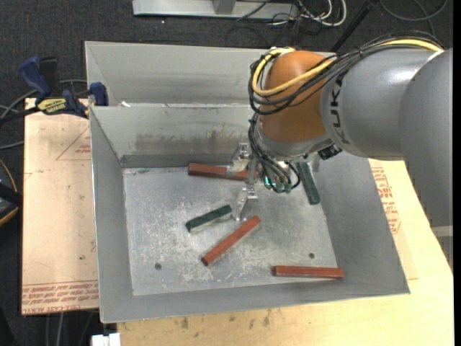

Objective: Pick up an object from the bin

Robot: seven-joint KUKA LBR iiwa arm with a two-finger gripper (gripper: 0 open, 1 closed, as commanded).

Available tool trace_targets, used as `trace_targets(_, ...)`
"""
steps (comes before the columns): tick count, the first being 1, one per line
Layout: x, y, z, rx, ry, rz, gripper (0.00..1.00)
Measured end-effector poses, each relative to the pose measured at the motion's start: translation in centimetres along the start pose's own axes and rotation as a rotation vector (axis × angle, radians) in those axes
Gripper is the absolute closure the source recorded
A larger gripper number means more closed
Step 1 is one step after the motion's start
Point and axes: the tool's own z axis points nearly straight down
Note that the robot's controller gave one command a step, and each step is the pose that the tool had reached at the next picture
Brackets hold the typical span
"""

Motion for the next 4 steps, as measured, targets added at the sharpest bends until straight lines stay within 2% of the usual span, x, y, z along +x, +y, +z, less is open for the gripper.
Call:
trace_targets(1, -0.2, 0.0, -0.5, 0.000, -0.008, 0.001, 0.00)
trace_targets(2, 1.0, 3.4, 5.4, 0.000, -0.016, -0.159, 1.00)
trace_targets(3, 1.0, 3.4, 5.4, 0.000, -0.016, -0.158, 1.00)
trace_targets(4, 3.7, 4.8, -11.3, -0.001, -0.017, -0.130, 1.00)
